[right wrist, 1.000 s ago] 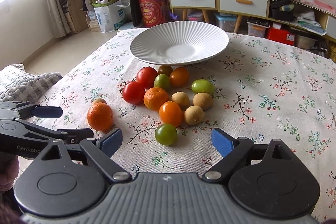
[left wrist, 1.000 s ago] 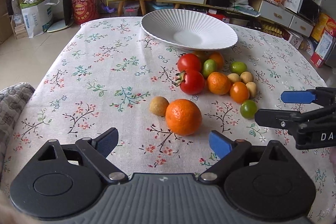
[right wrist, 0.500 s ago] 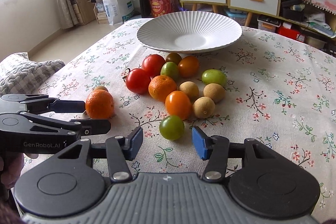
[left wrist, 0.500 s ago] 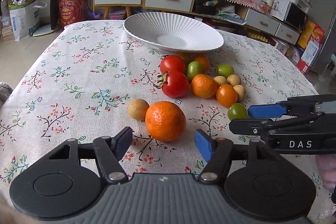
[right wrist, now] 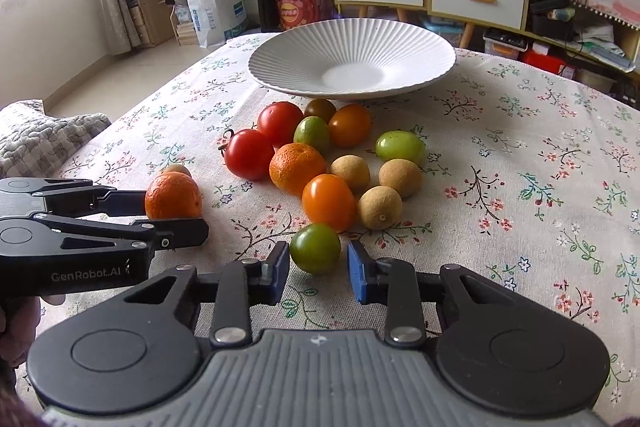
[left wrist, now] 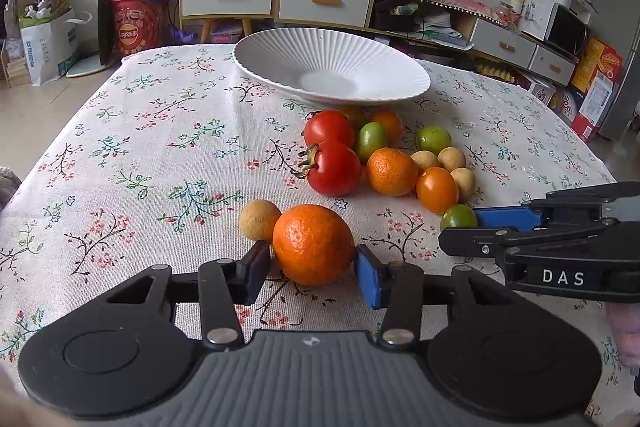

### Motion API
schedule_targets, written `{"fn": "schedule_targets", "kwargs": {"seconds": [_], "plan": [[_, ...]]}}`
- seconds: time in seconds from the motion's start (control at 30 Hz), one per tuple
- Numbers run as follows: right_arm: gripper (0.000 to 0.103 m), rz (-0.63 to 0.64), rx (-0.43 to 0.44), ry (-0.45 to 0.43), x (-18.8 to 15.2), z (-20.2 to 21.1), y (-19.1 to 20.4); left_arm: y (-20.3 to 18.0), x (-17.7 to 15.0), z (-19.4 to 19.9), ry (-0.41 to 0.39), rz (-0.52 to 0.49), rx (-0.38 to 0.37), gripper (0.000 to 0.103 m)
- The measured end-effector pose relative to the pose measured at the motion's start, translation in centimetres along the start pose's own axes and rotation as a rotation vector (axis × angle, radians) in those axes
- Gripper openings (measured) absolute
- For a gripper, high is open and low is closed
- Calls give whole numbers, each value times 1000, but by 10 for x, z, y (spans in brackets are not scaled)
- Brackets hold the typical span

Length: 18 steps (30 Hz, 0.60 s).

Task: Organize fruits
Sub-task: 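Grasp the mandarin orange with the left tool while the right tool grasps a green lime, then carry the orange in the left tool and lime in the right tool over the white bowl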

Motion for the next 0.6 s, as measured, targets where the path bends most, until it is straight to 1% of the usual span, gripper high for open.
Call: {"fn": "schedule_targets", "kwargs": {"seconds": [0.1, 0.27, 0.43, 0.6], "plan": [[25, 3, -2, 0, 0, 0, 0, 0, 0, 0, -2, -3, -2, 41], [25, 8, -7, -2, 1, 0, 0, -1, 0, 1, -4, -6, 6, 40], [24, -4, -10, -5, 3, 3, -1, 1, 2, 4, -3, 6, -4, 39], [24, -6, -6, -30, 11, 11, 0, 2, 7, 7, -4, 15, -4, 39]]}}
Point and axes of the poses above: each gripper's, at about its wrist camera, not at the fingertips, and z roughly against the way its jaws point, y to its left, x to its top, the point moved 10 cm from there along -z, roughly the way its jaws point, and after that the axes turned 12 degrees about y, right-handed, at the moved point
